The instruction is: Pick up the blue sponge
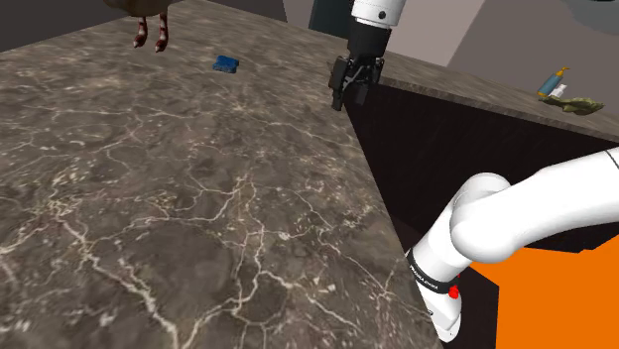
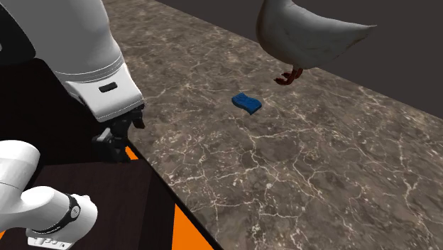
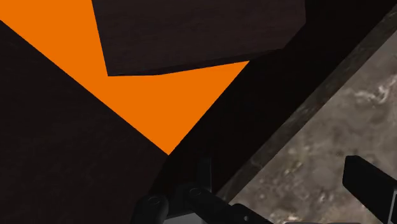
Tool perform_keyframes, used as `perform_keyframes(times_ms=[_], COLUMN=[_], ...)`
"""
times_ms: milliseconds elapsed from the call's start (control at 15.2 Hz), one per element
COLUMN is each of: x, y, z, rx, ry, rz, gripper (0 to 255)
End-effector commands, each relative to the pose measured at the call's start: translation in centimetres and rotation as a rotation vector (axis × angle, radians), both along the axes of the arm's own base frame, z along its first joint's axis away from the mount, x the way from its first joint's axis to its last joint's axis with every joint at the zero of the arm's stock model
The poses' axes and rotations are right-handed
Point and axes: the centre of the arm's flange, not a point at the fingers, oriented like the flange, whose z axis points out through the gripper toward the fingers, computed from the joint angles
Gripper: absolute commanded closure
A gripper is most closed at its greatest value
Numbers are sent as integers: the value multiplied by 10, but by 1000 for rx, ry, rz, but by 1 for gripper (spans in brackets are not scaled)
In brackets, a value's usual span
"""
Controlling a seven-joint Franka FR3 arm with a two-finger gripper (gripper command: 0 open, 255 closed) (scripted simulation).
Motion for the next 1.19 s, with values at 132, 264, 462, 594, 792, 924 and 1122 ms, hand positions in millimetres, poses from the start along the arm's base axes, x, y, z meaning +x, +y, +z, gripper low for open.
perform_keyframes(times_ms=[132,264,462,594,792,924,1122], x=[44,67,101,123,158,181,216], y=[25,37,55,67,83,94,110], z=[6,9,15,18,24,28,33], rx=[3,4,6,7,9,10,12], ry=[-5,-8,-12,-14,-18,-21,-25], rz=[-28,-41,-61,-75,-95,-108,-128], gripper=[0,0,0,0,0,0,0])
